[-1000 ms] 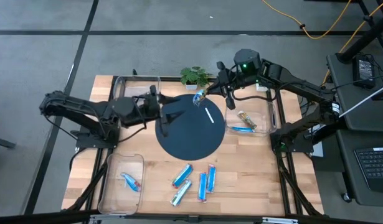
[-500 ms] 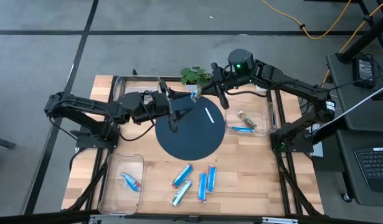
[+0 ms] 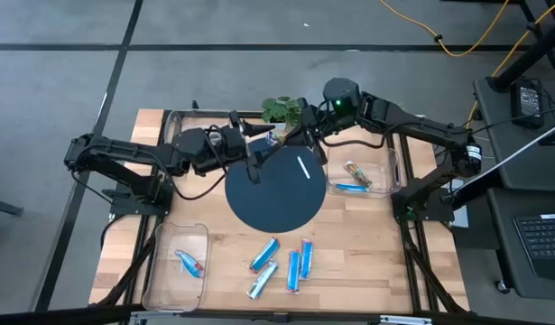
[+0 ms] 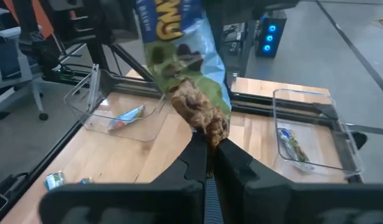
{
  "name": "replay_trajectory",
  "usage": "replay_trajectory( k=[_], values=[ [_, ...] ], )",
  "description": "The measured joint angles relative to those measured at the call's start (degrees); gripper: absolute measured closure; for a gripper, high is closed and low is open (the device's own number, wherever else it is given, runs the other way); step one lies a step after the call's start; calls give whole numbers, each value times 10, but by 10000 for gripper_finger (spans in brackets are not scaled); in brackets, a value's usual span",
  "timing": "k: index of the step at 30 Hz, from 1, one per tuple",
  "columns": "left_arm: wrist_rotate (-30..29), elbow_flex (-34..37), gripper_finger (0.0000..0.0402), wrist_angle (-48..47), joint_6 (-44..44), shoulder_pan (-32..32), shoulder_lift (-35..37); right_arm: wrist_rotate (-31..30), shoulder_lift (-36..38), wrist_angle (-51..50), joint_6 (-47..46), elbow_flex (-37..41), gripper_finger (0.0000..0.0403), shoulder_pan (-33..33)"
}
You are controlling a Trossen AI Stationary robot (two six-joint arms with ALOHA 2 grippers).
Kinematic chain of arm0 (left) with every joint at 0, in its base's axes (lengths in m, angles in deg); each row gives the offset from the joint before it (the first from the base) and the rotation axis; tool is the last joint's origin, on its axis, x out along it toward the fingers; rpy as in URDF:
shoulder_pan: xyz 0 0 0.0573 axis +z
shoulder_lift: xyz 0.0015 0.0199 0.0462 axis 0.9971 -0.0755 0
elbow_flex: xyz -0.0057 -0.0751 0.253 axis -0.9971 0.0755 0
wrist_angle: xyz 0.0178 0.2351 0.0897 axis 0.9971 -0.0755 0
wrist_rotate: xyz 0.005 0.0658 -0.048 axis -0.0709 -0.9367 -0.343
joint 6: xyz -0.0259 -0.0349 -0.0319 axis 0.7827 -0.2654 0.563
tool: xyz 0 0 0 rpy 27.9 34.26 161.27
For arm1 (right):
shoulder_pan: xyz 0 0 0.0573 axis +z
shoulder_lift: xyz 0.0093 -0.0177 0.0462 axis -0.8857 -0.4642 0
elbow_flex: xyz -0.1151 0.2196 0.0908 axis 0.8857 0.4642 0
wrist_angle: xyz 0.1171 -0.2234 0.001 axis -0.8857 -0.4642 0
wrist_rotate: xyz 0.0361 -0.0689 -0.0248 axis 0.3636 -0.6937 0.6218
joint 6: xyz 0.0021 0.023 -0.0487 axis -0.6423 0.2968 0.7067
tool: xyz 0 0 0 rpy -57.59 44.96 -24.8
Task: Pick and place Granola Bars by type
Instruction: Put the blue granola bar into the top left transparent bin
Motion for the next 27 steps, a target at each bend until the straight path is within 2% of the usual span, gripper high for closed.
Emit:
replay_trajectory(
  k=[3,6,16,19,24,27],
  values=[
    [0,0,187,0,0,-1,0,0,-1,0,0,0,383,0],
    [0,0,219,0,-6,0,0,0,-1,0,0,0,378,0],
    [16,0,381,-1,-10,-1,1,1,-1,0,-15,0,369,0],
    [20,0,387,0,-10,-1,1,12,0,-1,-18,0,368,0],
    [22,0,373,0,-10,-2,1,29,7,-4,-15,0,365,0],
    [22,0,382,1,-10,-3,5,25,24,-4,-11,0,349,-3]
  ],
)
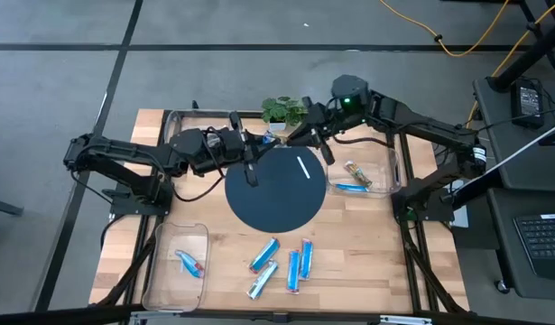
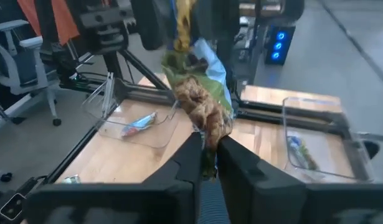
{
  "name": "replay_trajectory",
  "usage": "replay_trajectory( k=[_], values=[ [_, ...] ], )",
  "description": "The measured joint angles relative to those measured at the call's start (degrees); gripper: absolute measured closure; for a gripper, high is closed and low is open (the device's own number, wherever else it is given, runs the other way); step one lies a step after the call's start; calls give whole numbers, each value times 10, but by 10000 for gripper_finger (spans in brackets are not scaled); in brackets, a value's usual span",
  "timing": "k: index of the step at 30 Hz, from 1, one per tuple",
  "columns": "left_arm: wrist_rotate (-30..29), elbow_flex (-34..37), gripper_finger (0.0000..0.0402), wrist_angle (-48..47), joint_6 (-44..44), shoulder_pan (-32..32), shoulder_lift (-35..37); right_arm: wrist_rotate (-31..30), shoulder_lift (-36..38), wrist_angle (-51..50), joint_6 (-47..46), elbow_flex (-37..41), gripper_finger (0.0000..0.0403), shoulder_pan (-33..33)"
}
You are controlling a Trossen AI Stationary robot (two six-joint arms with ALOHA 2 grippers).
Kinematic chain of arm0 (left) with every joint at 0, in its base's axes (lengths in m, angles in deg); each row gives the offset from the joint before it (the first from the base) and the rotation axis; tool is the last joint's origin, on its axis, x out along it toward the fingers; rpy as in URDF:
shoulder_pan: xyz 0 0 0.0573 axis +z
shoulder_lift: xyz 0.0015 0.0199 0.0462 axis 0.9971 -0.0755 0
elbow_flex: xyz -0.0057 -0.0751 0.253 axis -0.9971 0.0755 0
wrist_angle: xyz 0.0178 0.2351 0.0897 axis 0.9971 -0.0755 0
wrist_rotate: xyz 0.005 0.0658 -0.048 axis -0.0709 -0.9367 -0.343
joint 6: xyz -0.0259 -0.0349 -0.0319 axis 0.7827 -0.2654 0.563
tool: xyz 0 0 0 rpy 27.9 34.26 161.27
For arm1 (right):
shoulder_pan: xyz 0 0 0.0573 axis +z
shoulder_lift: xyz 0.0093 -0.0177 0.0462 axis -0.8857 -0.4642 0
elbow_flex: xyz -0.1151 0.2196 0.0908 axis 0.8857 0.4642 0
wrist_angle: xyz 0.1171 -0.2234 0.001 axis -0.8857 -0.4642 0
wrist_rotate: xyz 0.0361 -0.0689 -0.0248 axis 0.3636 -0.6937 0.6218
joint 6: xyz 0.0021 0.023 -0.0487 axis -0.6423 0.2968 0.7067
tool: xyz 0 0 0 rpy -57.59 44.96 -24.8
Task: Pick and place Granola Bars by type
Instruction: Put the blue granola bar into the top left transparent bin
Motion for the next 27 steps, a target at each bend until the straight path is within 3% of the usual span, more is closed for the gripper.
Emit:
replay_trajectory(
  k=[3,8,14,23,27],
  values=[
    [-1,0,390,-4,0,0,5,-33,24,0,1,0,320,-4],
    [-22,-3,380,-25,-21,0,34,-152,79,-35,21,-1,275,-8],
    [-48,-75,387,-167,-30,0,93,-276,135,-151,46,-1,259,-8],
    [-51,-140,380,-352,19,0,102,-315,173,-267,30,-1,258,-8],
    [-86,-187,384,-468,40,0,102,-315,177,-281,30,0,258,-8]
  ],
)
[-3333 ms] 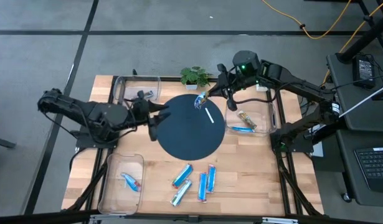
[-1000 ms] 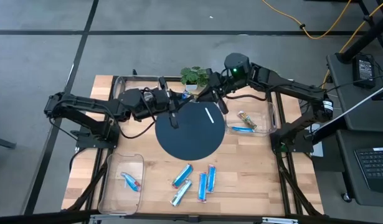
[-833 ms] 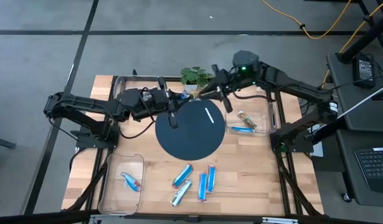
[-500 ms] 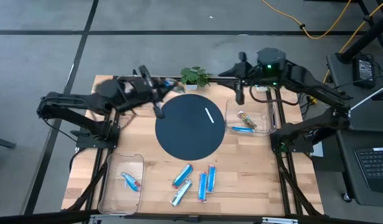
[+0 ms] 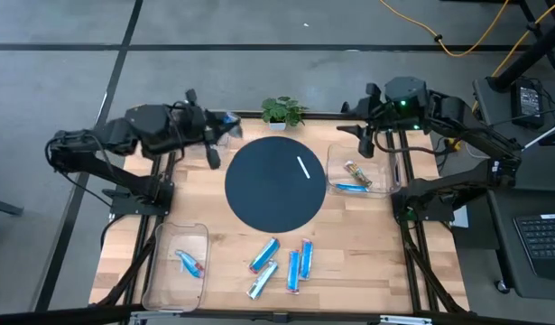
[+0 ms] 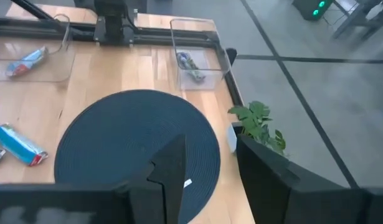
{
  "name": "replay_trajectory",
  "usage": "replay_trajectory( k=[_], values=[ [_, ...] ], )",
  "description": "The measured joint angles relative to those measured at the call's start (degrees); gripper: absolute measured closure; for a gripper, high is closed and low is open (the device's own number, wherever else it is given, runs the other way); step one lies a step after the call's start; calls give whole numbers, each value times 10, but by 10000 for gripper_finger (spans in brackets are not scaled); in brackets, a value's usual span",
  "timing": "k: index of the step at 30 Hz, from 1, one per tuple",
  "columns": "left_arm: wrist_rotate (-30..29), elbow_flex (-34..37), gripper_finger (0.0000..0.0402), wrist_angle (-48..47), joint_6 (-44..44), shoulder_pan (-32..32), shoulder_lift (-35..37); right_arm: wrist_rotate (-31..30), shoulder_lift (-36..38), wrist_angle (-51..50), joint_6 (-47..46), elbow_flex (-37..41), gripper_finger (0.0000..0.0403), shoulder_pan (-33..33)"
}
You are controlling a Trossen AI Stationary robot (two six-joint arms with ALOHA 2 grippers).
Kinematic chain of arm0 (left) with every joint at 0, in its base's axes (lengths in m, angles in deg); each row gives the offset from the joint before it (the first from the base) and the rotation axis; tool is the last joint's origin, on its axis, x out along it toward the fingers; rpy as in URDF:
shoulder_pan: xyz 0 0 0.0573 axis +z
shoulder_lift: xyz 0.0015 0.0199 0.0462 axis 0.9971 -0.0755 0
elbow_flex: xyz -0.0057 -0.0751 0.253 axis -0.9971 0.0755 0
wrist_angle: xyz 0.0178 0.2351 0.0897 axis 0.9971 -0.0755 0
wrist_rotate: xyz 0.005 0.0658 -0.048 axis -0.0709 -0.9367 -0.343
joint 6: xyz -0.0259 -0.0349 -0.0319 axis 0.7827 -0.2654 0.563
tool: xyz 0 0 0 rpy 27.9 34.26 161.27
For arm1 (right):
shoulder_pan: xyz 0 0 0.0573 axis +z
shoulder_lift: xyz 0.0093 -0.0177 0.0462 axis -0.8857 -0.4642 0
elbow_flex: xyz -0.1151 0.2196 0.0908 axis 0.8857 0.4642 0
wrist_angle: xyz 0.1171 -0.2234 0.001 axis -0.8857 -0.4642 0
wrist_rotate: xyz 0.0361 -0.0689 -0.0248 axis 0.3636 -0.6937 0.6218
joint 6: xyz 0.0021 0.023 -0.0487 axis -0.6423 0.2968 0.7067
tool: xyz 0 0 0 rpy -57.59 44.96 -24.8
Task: Pick and place Granola Bars by type
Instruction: Put the blue granola bar into the top left transparent bin
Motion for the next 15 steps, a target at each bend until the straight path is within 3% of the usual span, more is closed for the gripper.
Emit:
replay_trajectory(
  k=[4,9,15],
  values=[
    [-41,-51,387,-103,33,3,0,0,0,-12,15,0,258,0],
    [-51,-91,382,-201,82,19,2,0,0,-15,59,0,258,0],
    [-49,-101,381,-244,138,35,8,3,0,-16,91,0,258,0]
  ],
)
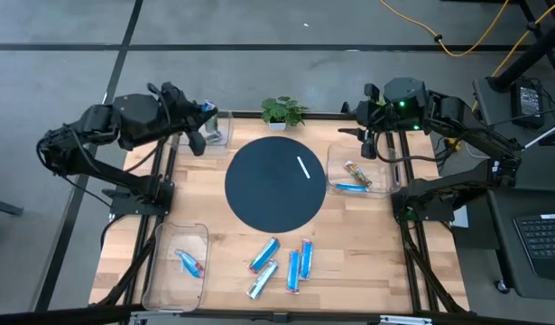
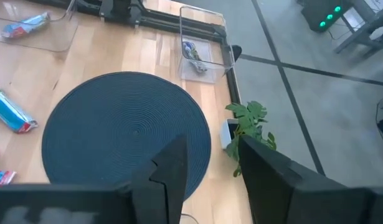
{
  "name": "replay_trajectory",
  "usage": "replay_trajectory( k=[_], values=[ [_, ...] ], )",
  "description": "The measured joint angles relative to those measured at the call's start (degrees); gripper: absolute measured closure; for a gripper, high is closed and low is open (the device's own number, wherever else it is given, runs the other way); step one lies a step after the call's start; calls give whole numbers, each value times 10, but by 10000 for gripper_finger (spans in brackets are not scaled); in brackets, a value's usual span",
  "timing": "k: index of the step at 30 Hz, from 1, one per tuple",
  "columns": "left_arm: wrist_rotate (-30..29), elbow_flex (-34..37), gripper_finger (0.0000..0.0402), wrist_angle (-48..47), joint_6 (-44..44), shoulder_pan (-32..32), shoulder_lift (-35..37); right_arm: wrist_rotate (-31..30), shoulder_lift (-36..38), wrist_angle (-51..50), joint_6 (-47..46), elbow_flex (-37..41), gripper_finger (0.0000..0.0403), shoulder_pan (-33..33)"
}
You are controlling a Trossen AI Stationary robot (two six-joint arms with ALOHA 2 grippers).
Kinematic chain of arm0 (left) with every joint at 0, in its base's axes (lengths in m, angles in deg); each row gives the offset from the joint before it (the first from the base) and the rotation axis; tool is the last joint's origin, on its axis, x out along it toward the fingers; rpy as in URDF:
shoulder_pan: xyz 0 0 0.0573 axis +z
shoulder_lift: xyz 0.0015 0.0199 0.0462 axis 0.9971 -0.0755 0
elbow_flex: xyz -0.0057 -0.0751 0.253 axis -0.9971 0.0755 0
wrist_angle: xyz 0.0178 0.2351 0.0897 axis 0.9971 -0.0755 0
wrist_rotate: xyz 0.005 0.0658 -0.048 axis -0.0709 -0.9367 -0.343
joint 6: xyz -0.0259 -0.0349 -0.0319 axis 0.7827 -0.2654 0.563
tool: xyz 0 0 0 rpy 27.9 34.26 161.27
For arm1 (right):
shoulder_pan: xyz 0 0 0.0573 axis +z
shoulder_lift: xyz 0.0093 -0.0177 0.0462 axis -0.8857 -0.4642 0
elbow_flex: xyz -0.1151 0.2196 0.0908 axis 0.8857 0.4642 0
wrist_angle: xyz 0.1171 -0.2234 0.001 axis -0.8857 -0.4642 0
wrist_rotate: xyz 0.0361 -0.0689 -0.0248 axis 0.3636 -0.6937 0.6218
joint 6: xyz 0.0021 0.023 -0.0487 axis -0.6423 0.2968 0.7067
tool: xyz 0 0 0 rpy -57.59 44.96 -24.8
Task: Pick and place Granola Bars by type
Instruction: Put the blue granola bar into the top left transparent bin
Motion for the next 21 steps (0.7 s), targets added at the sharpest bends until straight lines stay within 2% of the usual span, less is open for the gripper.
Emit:
replay_trajectory(
  k=[6,13,21],
  values=[
    [-1,1,380,-72,8,13,1,0,0,3,-11,0,258,0],
    [12,1,380,-167,-5,118,29,1,0,22,-31,0,258,0],
    [156,1,380,-169,-107,276,33,1,0,22,-33,0,258,0]
  ],
)
